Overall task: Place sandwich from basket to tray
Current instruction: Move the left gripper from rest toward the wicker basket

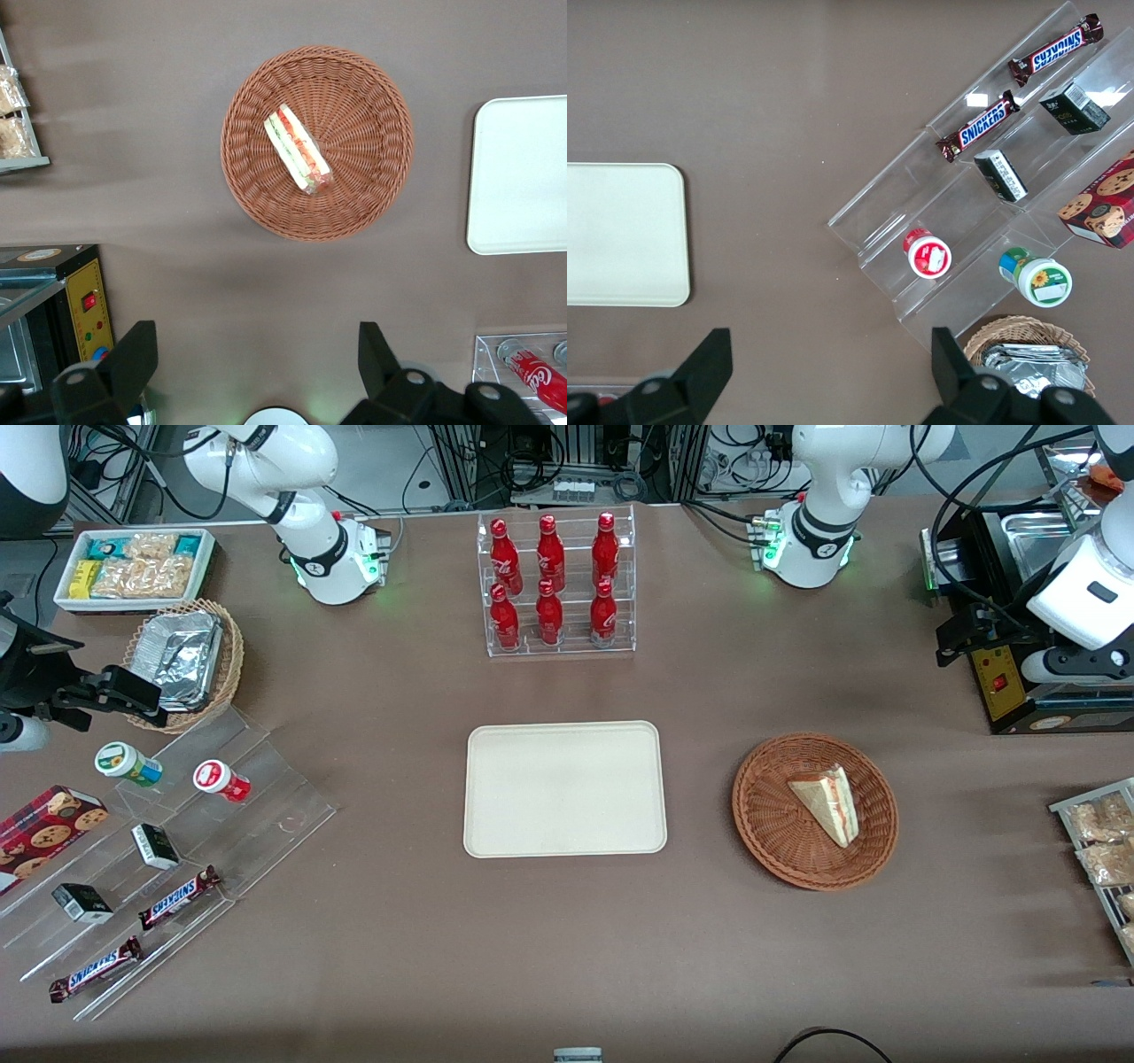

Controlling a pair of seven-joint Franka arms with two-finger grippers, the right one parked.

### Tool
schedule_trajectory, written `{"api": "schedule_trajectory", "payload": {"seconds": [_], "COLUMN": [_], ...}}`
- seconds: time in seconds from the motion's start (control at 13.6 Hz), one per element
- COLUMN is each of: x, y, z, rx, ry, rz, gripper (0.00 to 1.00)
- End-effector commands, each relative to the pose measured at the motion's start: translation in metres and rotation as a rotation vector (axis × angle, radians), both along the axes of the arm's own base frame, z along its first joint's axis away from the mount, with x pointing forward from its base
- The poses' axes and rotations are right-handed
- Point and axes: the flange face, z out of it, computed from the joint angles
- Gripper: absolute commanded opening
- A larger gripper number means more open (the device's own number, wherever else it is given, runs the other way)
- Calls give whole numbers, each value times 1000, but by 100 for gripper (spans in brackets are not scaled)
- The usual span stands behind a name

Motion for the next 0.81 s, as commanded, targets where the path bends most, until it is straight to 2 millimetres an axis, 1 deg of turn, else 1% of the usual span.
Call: {"api": "schedule_trajectory", "payload": {"seconds": [0.0, 0.07, 0.22, 0.44, 0.59, 0.73], "x": [-3, -3, 1, 2, 11, 14], "y": [0, 0, 1, 6, 15, 15], "z": [4, 4, -3, -32, -51, -75], "rx": [-2, -3, 1, 17, 21, 25], "ry": [11, 11, 18, 70, 89, 89], "rz": [17, 10, 0, 32, 63, 99], "gripper": [100, 100, 100, 100, 100, 100]}}
